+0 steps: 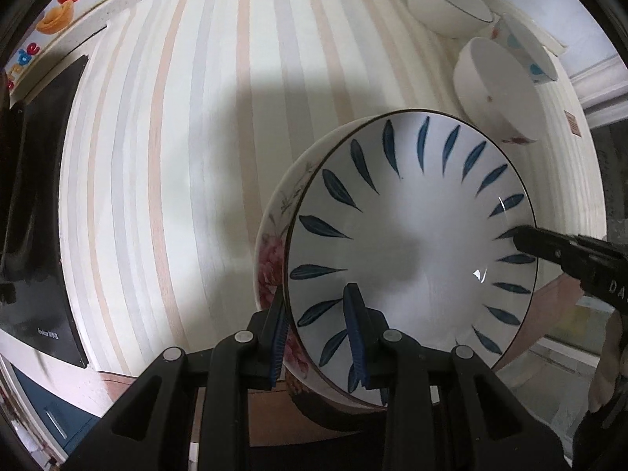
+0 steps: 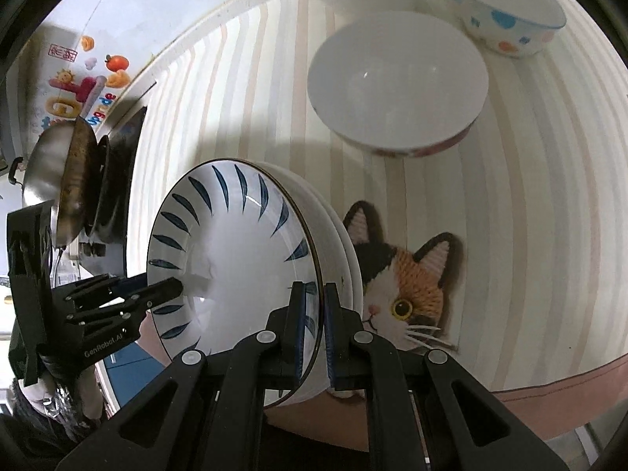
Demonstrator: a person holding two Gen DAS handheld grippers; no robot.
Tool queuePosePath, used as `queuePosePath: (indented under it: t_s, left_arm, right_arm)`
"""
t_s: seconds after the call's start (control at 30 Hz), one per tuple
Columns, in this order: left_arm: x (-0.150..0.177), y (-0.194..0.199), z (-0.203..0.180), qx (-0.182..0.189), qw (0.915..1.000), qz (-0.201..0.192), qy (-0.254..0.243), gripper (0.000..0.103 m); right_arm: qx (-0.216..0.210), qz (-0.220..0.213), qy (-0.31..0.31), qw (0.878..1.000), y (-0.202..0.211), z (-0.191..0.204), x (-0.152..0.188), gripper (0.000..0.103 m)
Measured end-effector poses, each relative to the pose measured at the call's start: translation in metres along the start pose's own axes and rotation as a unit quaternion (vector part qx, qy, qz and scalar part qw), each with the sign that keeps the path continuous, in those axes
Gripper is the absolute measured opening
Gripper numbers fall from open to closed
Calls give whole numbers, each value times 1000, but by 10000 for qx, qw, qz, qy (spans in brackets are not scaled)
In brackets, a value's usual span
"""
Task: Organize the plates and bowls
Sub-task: 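Carry the blue-leaf plate onto the plate stack and open both grippers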
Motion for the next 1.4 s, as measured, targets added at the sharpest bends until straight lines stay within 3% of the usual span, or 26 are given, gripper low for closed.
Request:
queuePosePath:
  t_s: [0.5, 1.0, 1.27, 1.4]
  left_arm:
    - [1, -14, -21, -343, 9992, -30, 195, 26]
    - [5, -4, -16, -227, 9987, -89, 441, 25]
    - [10, 39, -8, -322, 9965, -567, 517, 26]
    - [23, 82, -15, -297, 9934, -992, 489, 27]
  right_arm:
    - [-53, 190, 205, 9996, -18, 3, 0, 10]
    - [-20, 198, 91, 9998, -13, 6, 0, 15]
    - [235, -188, 180, 9994, 16, 20, 8, 20]
    - [435, -560, 372, 9968, 50, 39, 19, 35]
Point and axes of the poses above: each gripper's, at about its wrist camera, not at the fingertips, and y roughly against the way its jaws point, z to its left, x to its underside, the point moved 10 cm from there along -y, roughly the way its jaws point, and after that the axes turned 2 degrees about -z, right-handed, at the moved point
